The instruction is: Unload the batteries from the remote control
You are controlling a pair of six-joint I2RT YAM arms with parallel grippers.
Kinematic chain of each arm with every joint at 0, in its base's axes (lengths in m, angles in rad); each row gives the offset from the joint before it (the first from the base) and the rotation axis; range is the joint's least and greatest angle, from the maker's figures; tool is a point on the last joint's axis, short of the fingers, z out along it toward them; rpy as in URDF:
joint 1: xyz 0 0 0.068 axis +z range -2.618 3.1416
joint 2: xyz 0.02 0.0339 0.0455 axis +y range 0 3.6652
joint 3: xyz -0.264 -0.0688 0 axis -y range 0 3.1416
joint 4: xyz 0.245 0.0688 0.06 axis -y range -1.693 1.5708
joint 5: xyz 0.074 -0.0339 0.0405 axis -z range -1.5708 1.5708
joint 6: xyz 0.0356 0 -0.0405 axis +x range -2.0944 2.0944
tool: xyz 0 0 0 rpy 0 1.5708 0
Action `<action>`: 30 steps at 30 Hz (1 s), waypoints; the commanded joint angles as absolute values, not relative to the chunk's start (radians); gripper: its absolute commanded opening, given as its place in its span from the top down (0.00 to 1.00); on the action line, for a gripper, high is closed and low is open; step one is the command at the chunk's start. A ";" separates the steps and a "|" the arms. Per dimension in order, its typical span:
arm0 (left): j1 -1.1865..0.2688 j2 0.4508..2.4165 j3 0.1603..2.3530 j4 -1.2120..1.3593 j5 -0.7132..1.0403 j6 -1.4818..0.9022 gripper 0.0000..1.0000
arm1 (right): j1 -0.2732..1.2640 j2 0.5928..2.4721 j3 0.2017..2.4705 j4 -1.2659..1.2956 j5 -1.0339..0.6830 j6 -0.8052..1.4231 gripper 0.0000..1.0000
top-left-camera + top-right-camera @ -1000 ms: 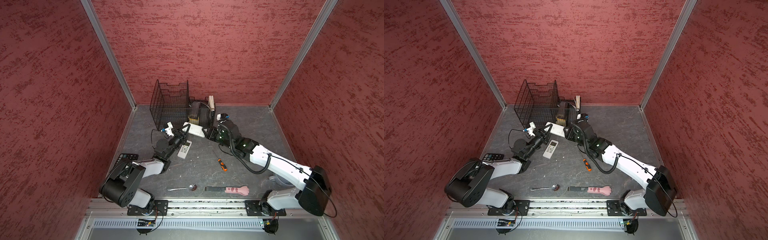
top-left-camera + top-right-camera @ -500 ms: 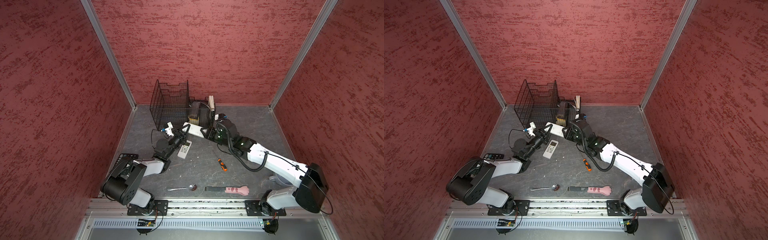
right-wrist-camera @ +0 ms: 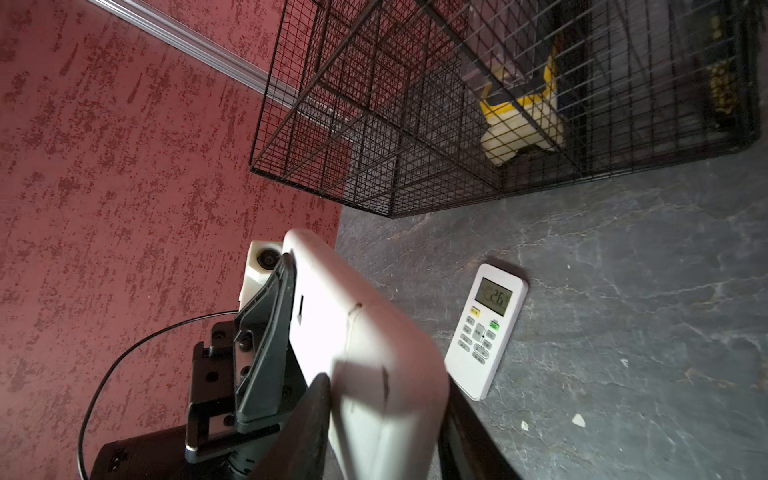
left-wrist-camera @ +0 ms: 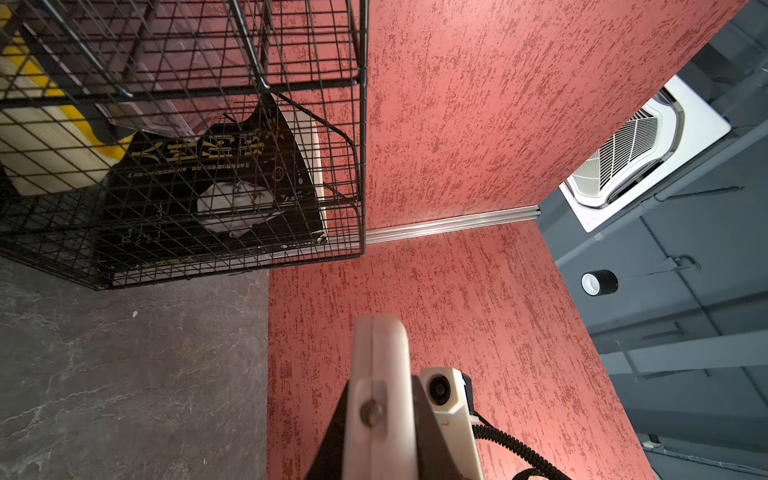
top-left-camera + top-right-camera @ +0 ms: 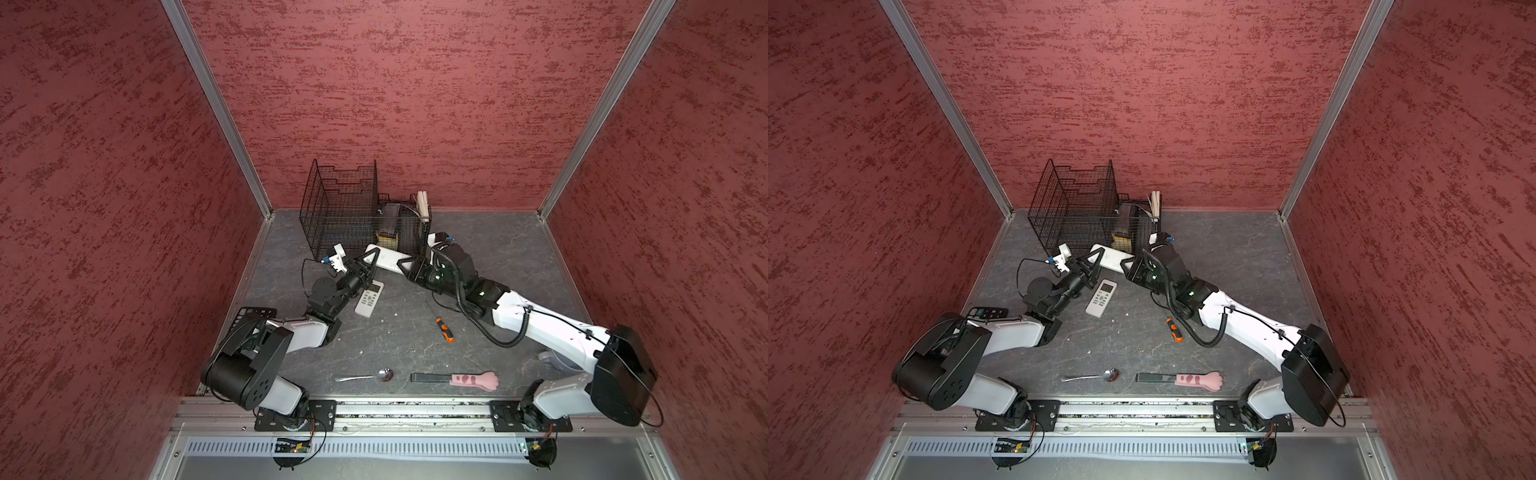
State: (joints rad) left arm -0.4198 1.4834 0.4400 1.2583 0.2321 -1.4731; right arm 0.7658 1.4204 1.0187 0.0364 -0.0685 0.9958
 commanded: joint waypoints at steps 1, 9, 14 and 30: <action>-0.414 1.485 0.449 1.307 0.244 -1.474 1.00 | 0.765 1.402 1.005 0.076 -0.069 1.037 0.63; -0.414 1.478 0.448 1.305 0.244 -1.473 1.00 | 0.765 1.391 1.001 0.058 -0.051 1.032 0.67; -0.408 1.472 0.446 1.298 0.248 -1.474 1.00 | 0.765 1.382 0.988 0.055 -0.043 1.030 0.68; -0.397 1.469 0.443 1.301 0.251 -1.483 1.00 | 0.765 1.358 0.952 0.057 -0.023 1.034 0.69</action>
State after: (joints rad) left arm -0.4133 1.4834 0.4400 1.2648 0.2581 -1.4940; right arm 0.7662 1.3819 0.9703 0.0841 -0.0677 1.0317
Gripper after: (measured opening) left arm 0.169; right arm 0.310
